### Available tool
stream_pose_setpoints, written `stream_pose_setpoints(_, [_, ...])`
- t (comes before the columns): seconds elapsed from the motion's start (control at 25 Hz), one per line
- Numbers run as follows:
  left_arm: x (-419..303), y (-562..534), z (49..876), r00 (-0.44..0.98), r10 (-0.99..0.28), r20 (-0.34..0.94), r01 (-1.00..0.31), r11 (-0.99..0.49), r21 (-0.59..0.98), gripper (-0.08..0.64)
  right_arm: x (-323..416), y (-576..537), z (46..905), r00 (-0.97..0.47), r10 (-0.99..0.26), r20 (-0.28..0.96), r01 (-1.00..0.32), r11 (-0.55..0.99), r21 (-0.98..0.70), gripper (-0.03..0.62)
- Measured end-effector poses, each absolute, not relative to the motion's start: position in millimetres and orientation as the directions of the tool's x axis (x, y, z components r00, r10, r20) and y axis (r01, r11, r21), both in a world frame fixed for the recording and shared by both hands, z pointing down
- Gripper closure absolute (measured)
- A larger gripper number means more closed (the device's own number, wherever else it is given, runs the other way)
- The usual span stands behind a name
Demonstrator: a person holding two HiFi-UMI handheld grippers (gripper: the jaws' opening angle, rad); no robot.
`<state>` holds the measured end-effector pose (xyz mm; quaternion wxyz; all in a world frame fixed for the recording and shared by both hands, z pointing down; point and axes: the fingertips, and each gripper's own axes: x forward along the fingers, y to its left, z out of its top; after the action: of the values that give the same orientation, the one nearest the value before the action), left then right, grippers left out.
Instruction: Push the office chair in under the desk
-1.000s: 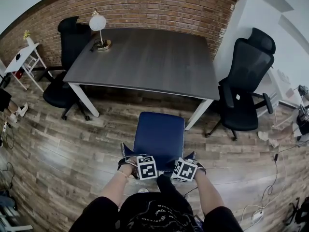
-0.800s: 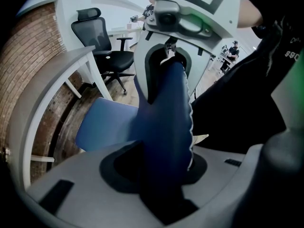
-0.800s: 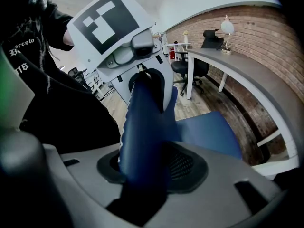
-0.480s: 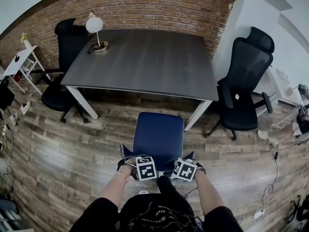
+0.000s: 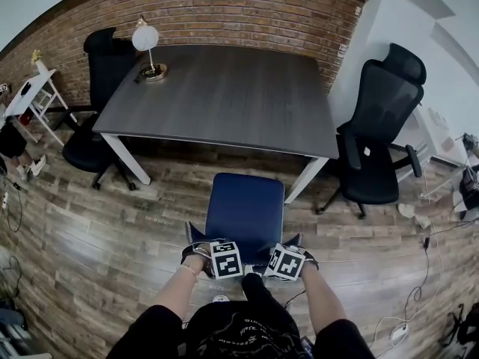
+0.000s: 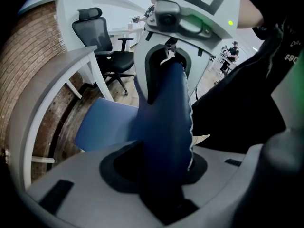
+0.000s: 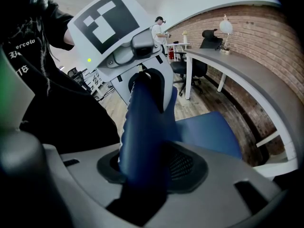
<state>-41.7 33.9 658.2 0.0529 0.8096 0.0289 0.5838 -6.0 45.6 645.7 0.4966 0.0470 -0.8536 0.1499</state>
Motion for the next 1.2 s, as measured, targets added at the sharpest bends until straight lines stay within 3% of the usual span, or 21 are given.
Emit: stream_pose_setpoints(1.2, [-34, 4, 659, 0.32, 0.104, 0.942, -0.026, -0.993, 0.119, 0.4, 1, 16, 646, -0.506, 0.073, 0.859, -0.223, 0.951, -0.213, 0.416])
